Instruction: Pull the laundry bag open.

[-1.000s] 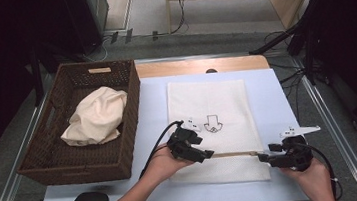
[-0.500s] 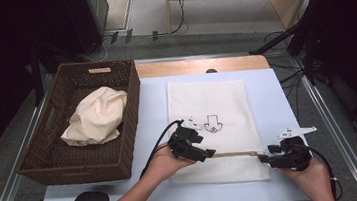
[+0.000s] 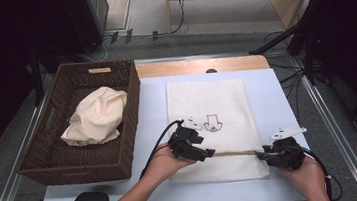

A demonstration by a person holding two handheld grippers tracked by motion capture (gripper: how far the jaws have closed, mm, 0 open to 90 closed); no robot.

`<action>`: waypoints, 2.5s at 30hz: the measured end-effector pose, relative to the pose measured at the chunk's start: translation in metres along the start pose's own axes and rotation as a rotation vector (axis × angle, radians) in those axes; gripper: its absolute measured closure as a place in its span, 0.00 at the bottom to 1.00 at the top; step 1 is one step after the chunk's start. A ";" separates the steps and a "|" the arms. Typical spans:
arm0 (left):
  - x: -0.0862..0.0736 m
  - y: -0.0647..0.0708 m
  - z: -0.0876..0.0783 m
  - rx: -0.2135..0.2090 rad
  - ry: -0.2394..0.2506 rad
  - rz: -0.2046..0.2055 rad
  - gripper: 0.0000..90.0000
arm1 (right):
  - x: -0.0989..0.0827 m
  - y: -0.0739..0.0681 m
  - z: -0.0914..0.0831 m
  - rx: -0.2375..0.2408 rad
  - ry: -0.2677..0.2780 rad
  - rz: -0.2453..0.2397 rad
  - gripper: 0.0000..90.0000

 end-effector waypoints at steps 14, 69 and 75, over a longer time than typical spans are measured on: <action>0.004 0.008 -0.003 -0.055 0.037 -0.002 0.58 | 0.007 -0.002 0.000 0.130 -0.012 0.139 0.93; -0.005 0.012 -0.021 -0.061 0.097 -0.079 0.37 | 0.085 -0.077 -0.005 0.324 0.124 0.039 0.93; 0.002 0.015 -0.020 -0.064 0.070 -0.062 0.45 | 0.086 -0.080 -0.006 0.325 0.132 0.029 0.93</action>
Point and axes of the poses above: each handheld gripper's, and its own axes: z roughly forward along the jaws, x roughly out of its top, y roughly to its right, the point moved 10 cm from there along z, roughly forward along the jaws, and after that the axes turned 1 degree about -y, right-handed, at the moved point
